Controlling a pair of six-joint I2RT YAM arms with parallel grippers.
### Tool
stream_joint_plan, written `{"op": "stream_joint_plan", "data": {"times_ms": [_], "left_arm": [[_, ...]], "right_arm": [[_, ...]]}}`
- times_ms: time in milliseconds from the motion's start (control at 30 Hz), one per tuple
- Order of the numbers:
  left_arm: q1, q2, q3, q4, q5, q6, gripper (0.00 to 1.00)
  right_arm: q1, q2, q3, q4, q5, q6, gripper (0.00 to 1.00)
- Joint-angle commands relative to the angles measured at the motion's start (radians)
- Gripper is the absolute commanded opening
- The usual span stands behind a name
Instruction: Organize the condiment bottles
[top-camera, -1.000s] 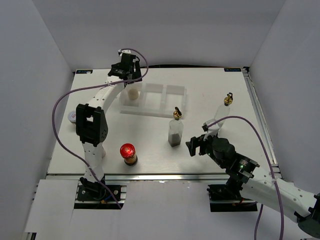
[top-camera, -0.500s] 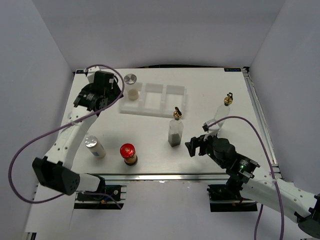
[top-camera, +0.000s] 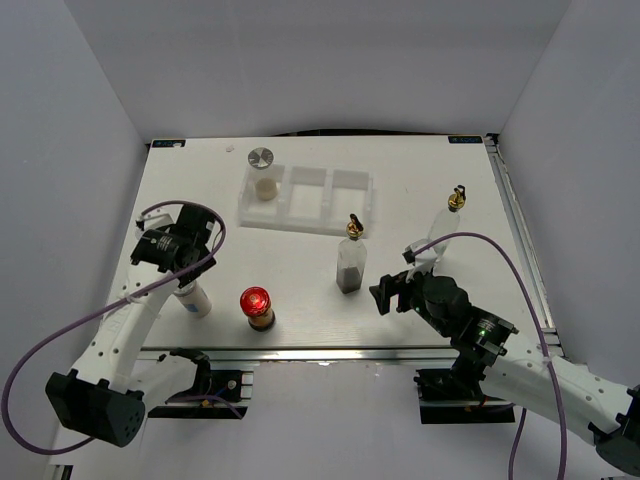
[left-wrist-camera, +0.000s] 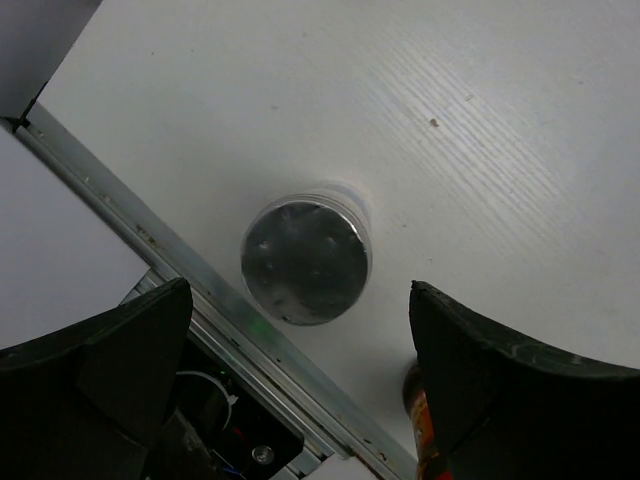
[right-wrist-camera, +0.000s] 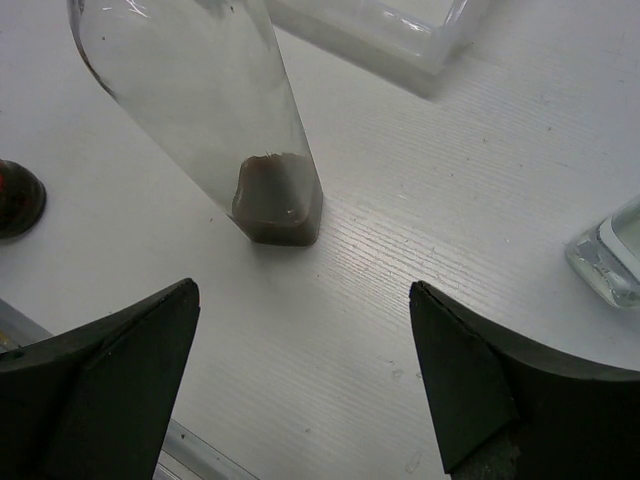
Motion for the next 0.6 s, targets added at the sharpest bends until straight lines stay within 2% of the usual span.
{"op": "stream_joint_plan", "data": {"times_ms": [0,433,500,533,567], "left_arm": [[0.026,-0.012,-0.038,0.005,-0.02,-0.04,0.98],[0.083,0.006,-0.19,0.158,0.048,-0.014,0.97],[0.086,0.009,-0.19,0.175,0.054,-0.017,0.9],[0.086,0.009,-0.183,0.176,0.068,-0.014,0.75],[0.086,0.008,-0.172,0.178,0.081,-0.008,0.66]], "right_arm": [[-0.002,0.004,-0.003,0.021,-0.009,0.005,0.89],[-0.002,0.005,-0.005,0.027,-0.029,0.001,0.89],[-0.003,0.005,-0.003,0.024,-0.032,-0.001,0.89],[-0.002,0.005,-0.003,0.024,-0.027,-0.001,0.89],[-0.002,0.007,-0.003,0.024,-0.021,-0.001,0.89]]}}
